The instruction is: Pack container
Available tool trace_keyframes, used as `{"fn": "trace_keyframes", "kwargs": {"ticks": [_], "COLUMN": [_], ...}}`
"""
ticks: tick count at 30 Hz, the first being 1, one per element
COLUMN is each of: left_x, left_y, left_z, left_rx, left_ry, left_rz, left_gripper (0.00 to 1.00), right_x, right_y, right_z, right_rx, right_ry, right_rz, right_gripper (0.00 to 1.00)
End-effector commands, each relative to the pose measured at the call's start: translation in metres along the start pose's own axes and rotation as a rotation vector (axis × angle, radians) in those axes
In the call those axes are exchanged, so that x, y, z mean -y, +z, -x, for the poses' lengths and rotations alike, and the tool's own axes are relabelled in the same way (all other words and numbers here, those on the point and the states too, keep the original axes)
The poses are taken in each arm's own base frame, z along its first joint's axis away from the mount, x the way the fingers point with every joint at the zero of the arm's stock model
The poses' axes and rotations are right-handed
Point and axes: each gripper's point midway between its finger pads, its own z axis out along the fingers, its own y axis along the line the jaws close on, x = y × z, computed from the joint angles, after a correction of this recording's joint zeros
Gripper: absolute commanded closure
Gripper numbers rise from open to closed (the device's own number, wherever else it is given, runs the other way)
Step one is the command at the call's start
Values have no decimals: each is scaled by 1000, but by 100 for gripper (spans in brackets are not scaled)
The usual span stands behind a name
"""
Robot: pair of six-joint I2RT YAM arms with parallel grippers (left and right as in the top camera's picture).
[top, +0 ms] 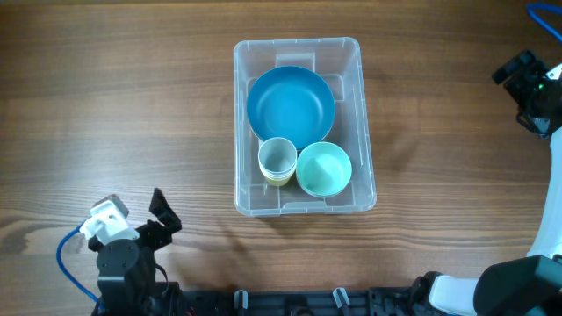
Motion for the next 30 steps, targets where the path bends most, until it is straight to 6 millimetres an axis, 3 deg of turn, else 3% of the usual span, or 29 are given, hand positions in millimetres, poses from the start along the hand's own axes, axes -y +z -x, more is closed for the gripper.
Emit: {"fn": "trace_keyframes", "kwargs": {"ticks": [1, 7, 18, 20, 25, 27, 30], "left_x": [-7, -13, -16, -15, 9, 16, 22], "left_y": [2, 7, 8, 9, 9, 11, 17], "left_z": [-16, -33, -33, -23, 38, 46, 40], "left_rx": [-53, -104, -99, -56, 215, 261, 255], "left_ry": [8, 24, 27, 10, -66, -79, -75], "left_rz": [20, 43, 61, 59, -48, -87, -127], "left_gripper": [0, 0, 0, 0, 0, 0, 0], "right_x": [-2, -2, -2, -2, -2, -2, -2], "right_y": [1, 1, 1, 1, 1, 1, 1], "right_z": [1, 1, 1, 1, 1, 1, 1], "right_rx": [0, 0, 0, 0, 0, 0, 0], "right_ry": [3, 3, 3, 3, 3, 3, 3], "right_rz": [-1, -1, -1, -1, -1, -1, -1], "right_gripper": [0, 0, 0, 0, 0, 0, 0]}}
